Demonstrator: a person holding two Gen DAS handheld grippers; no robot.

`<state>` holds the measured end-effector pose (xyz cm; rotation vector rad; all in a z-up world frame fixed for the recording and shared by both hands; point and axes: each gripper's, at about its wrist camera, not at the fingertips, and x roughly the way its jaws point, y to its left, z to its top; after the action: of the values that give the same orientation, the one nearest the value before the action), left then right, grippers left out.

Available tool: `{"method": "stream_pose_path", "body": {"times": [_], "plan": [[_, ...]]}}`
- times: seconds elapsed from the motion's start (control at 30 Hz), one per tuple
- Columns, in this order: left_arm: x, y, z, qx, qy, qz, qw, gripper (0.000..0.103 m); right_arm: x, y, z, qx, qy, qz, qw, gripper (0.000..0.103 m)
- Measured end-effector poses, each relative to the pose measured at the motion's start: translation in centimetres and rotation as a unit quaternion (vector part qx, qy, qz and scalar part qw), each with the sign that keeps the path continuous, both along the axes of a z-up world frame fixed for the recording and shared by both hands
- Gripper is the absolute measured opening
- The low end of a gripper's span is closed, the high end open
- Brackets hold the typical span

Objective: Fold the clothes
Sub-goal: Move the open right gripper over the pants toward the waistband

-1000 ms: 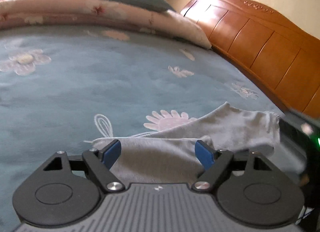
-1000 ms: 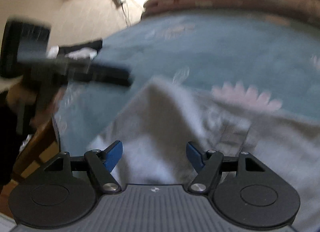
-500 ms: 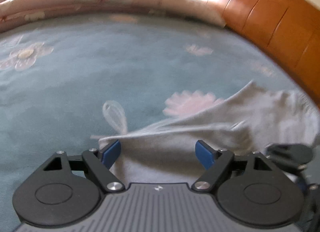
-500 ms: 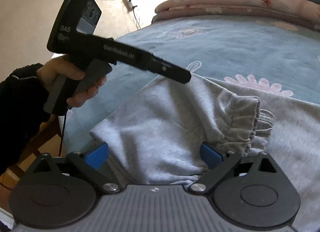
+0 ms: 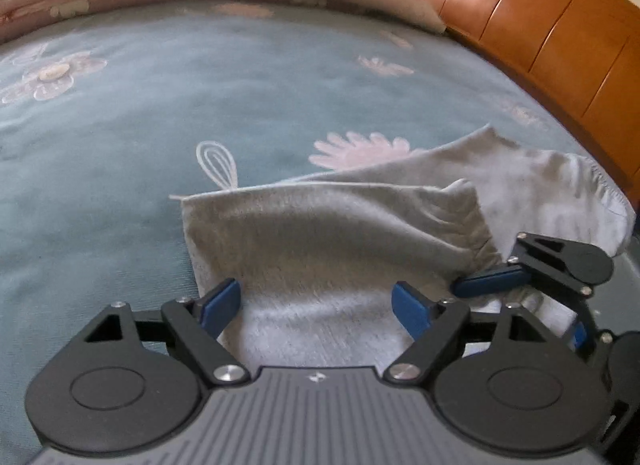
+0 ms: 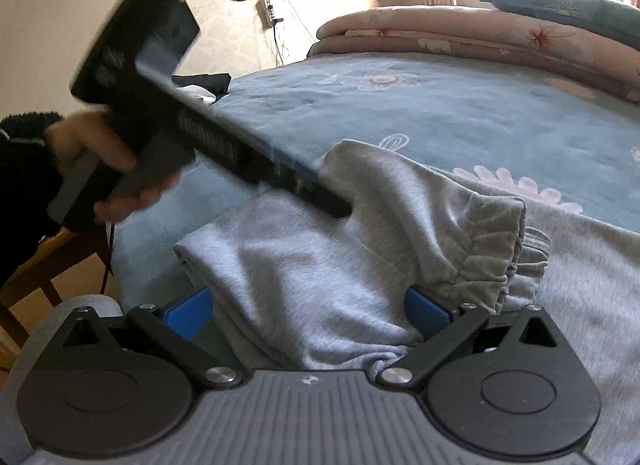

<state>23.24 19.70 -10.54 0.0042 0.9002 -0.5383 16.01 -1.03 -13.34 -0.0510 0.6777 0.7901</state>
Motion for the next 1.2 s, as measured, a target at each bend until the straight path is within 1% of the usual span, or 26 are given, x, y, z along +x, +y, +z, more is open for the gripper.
{"method": "stream_pose_path", "body": {"times": [0.1, 0.2, 0.27, 0.3, 0.33, 0.4, 0.43, 0.5, 0.57, 0.63, 0.7, 0.77, 0.87, 0.97, 1.03, 1.1, 1.2], "plan": [[-0.9, 0.4, 1.2, -0.015, 0.008, 0.006, 0.9998, 0.083, -0.1, -0.2, 0.1, 0.001, 0.002, 0.000, 1.000, 0.103], [-2.3, 0.5, 0.9, -0.032, 0.035, -0.007, 0.9988, 0.084, 0.1, 0.2, 0.2, -0.003, 0.000, -0.003, 1.000, 0.103], [-3.2, 0.4, 0.0, -0.020, 0.052, -0.012, 0.9984, 0.084, 0.0, 0.4, 0.4, -0.009, -0.001, -0.003, 1.000, 0.103], [-3.8, 0.3, -0.1, -0.013, 0.043, -0.014, 0.9989, 0.085, -0.1, 0.5, 0.6, -0.016, -0.002, -0.001, 1.000, 0.103], [-4.2, 0.3, 0.2, -0.008, 0.044, -0.017, 0.9989, 0.085, -0.2, 0.5, 0.9, -0.023, -0.003, 0.002, 1.000, 0.103], [-4.5, 0.7, 1.1, -0.009, 0.048, -0.008, 0.9988, 0.085, -0.9, -0.1, 1.9, -0.031, -0.009, 0.008, 0.999, 0.103], [-4.7, 1.0, 1.7, -0.011, 0.044, 0.000, 0.9989, 0.085, -1.2, -0.8, 2.5, -0.031, -0.013, 0.005, 0.999, 0.103], [-5.0, 1.3, 2.9, -0.013, 0.034, 0.008, 0.9993, 0.085, -1.6, -2.4, 3.7, -0.035, -0.028, -0.023, 0.999, 0.103], [-5.2, 1.3, 4.0, -0.022, 0.025, 0.007, 0.9994, 0.086, -1.7, -4.5, 4.4, -0.048, -0.033, -0.071, 0.996, 0.103], [-5.1, 0.8, 4.3, -0.034, 0.031, 0.006, 0.9990, 0.087, -1.4, -6.7, 4.6, -0.069, -0.021, -0.133, 0.988, 0.103], [-5.1, 0.1, 4.3, -0.040, 0.041, 0.000, 0.9984, 0.087, -1.3, -8.8, 4.1, -0.103, -0.002, -0.185, 0.977, 0.103], [-5.3, -0.7, 3.7, -0.039, 0.055, -0.006, 0.9977, 0.087, -1.5, -10.7, 3.2, -0.137, 0.012, -0.229, 0.964, 0.103], [-6.0, -1.4, 2.0, -0.015, 0.079, 0.005, 0.9968, 0.087, -2.1, -13.4, 1.6, -0.145, 0.047, -0.269, 0.951, 0.103], [-7.2, -1.2, 0.5, -0.014, 0.102, 0.019, 0.9945, 0.087, -3.3, -14.9, 0.6, -0.119, 0.044, -0.280, 0.952, 0.103], [-8.4, -0.9, 0.9, -0.015, 0.096, 0.024, 0.9950, 0.087, -4.0, -15.1, 0.4, -0.122, 0.037, -0.275, 0.953, 0.103], [-9.7, -0.6, 2.1, -0.005, 0.074, 0.030, 0.9968, 0.087, -3.9, -14.7, 0.3, -0.131, 0.032, -0.275, 0.952, 0.103], [-10.8, -0.7, 3.6, 0.036, 0.028, 0.044, 0.9980, 0.087, -3.9, -14.7, 0.1, -0.124, 0.024, -0.281, 0.951, 0.103]]}}
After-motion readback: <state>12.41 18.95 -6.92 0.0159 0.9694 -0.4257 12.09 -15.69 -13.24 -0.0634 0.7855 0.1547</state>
